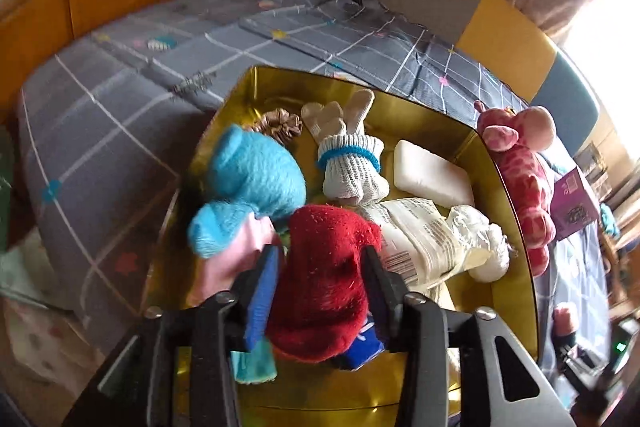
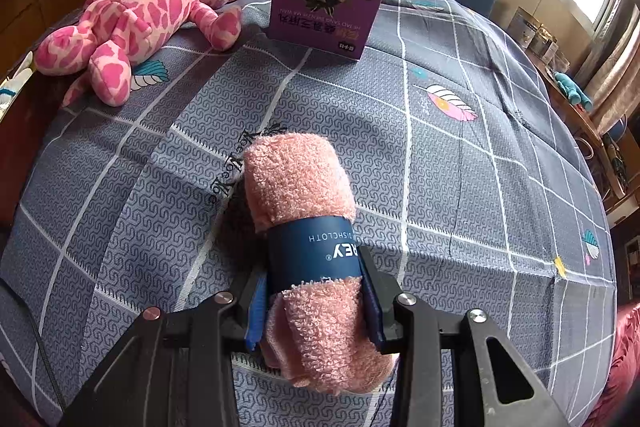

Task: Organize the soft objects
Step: 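Carry the red sock into the gold tray and open the left tool while the right tool holds the towel, then carry the pink towel roll over the gold tray with the right tool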

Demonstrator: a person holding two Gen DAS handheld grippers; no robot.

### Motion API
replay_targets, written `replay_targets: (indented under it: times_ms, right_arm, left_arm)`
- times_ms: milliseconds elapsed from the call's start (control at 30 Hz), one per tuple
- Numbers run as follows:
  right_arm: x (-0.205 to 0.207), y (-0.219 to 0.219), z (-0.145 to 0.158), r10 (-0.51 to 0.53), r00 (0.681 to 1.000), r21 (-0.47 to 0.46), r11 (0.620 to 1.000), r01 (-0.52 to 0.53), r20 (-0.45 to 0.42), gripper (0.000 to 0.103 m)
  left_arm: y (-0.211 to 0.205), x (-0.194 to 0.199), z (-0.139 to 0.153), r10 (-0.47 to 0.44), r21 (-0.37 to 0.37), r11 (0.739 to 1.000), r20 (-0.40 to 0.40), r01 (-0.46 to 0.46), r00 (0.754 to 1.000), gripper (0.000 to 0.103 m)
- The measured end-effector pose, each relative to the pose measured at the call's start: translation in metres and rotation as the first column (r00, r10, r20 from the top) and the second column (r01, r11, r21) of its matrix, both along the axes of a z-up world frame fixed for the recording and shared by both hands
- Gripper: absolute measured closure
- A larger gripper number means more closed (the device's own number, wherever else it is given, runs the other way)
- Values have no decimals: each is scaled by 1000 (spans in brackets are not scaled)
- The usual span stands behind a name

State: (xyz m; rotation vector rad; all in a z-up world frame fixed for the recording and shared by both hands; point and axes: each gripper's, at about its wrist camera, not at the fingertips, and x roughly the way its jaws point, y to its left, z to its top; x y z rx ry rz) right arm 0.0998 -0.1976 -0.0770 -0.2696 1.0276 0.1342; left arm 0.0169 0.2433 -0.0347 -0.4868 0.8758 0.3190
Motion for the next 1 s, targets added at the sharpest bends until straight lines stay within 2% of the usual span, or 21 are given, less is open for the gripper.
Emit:
replay_targets:
  times_ms: [133, 267, 433, 633, 867, 1000]
  right_arm:
    - [-2, 2, 0, 2, 1000, -7, 1000, -2, 3, 64]
    - [-3, 3, 1, 1, 1000, -18, 1000, -1, 9, 64]
    - [-6, 4, 2, -27, 999, -25, 999, 28, 21, 65]
    - [-9, 5, 3, -88, 996, -23, 996, 89, 28, 66]
    - [-7, 3, 6, -150, 989, 30, 988, 150, 0, 67]
    - [-10, 8, 6, -151, 989, 25, 988, 151, 0, 67]
  left_arm:
    - [-13, -10, 11, -28, 117, 993, 20, 25, 999, 56]
    - [-21, -19, 20, -43, 182, 983, 40, 35, 998, 52]
    - [-35, -29, 36, -82, 207, 976, 77, 65, 994, 48]
    - [-49, -37, 51, -125, 232, 968, 102, 98, 987, 47]
    - [-54, -48, 58, -127, 252, 963, 118, 94, 985, 43]
    - [-51, -54, 56, -120, 248, 965, 112, 89, 987, 43]
